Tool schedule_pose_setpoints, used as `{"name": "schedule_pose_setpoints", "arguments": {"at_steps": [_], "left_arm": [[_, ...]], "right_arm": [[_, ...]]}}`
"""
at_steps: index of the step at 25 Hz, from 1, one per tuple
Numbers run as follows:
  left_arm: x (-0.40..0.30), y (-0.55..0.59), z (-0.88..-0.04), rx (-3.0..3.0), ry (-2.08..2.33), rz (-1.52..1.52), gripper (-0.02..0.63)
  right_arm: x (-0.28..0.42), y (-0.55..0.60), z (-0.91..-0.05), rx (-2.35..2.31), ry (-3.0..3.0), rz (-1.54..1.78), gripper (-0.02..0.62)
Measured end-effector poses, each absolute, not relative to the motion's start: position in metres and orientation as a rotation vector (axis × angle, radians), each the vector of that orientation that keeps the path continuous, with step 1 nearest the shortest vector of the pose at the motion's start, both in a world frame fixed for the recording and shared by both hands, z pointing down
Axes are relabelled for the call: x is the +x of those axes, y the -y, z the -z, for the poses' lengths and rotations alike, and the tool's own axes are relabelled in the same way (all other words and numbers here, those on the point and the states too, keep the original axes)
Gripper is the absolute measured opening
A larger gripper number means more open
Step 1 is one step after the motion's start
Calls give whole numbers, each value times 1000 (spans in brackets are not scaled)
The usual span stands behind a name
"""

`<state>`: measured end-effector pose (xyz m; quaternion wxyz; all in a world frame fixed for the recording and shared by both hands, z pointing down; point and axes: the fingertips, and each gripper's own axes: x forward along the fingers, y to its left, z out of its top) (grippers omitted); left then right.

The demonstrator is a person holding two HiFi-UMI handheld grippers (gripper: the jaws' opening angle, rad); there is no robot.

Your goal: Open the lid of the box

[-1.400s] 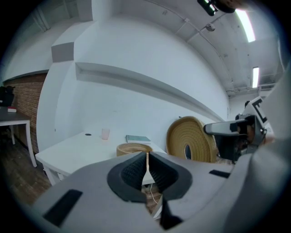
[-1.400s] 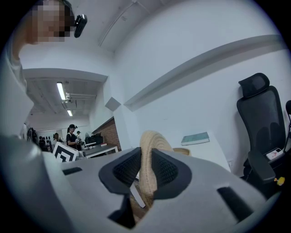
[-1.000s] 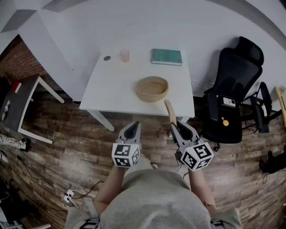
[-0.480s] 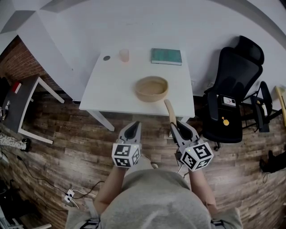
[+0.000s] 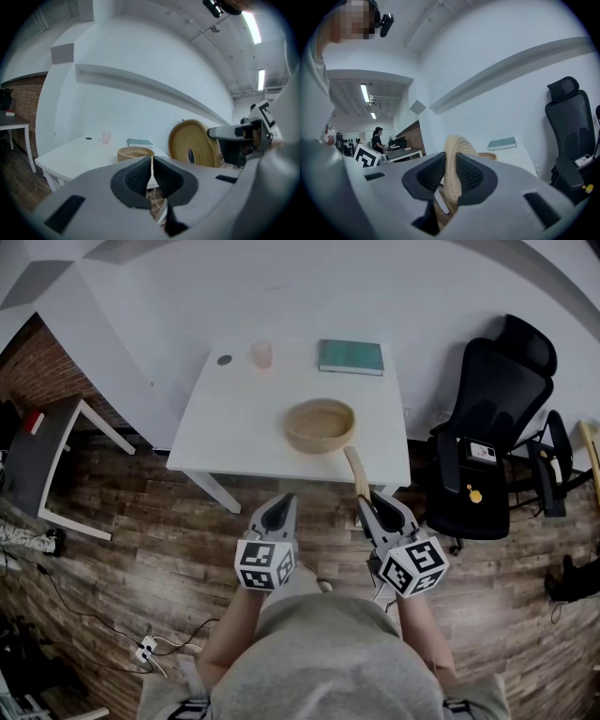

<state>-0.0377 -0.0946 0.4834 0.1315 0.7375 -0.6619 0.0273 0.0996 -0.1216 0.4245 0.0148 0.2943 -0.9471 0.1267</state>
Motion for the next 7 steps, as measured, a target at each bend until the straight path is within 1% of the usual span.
{"name": "schedule_pose_setpoints", "arguments": {"at_steps": [7], "left_arm": [[-39, 96, -487, 2138, 1914, -83, 15]], "right_arm": [[98, 124, -426, 917, 2946, -396, 75]]}}
